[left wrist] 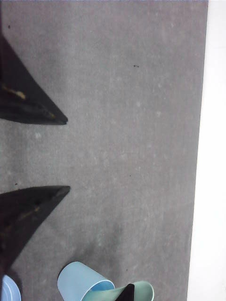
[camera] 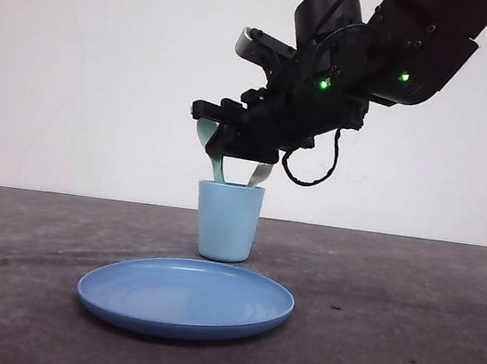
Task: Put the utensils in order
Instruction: 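Open the right gripper and raise it off the spoon, then lower the right gripper over the cup rim and grasp the cup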
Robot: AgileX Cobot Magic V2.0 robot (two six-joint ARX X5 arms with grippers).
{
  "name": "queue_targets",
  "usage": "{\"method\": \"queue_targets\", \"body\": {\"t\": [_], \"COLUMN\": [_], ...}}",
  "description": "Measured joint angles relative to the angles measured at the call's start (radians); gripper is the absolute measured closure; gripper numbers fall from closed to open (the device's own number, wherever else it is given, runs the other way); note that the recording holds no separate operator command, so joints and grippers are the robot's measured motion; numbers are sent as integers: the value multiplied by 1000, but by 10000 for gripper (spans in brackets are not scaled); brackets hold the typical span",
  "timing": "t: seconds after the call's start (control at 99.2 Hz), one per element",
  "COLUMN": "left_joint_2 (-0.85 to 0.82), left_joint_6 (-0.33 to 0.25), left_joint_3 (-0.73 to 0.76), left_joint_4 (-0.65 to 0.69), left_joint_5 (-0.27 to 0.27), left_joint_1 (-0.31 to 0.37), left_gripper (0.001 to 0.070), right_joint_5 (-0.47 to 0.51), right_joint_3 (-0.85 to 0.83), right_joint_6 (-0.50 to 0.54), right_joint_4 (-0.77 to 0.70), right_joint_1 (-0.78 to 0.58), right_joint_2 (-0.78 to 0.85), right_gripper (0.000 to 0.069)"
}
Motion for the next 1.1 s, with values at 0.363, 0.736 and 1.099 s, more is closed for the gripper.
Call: {"method": "queue_targets", "body": {"t": [0.363, 0.736, 1.099], "left_joint_2": [0, 0, 0], "left_joint_6": [0, 0, 0], "left_joint_3": [0, 0, 0], "left_joint_4": [0, 2, 2], "left_joint_5": [0, 0, 0], "left_joint_1": [0, 0, 0], "left_gripper": [474, 474, 474], "right_joint_5": [-20, -58, 53], "right_joint_3": [0, 0, 4], "right_joint_6": [0, 9, 18], "right_joint_4": [-13, -258, -783], "right_joint_1": [3, 6, -25], "right_joint_2": [0, -230, -490], "right_gripper": [292, 269, 51]}}
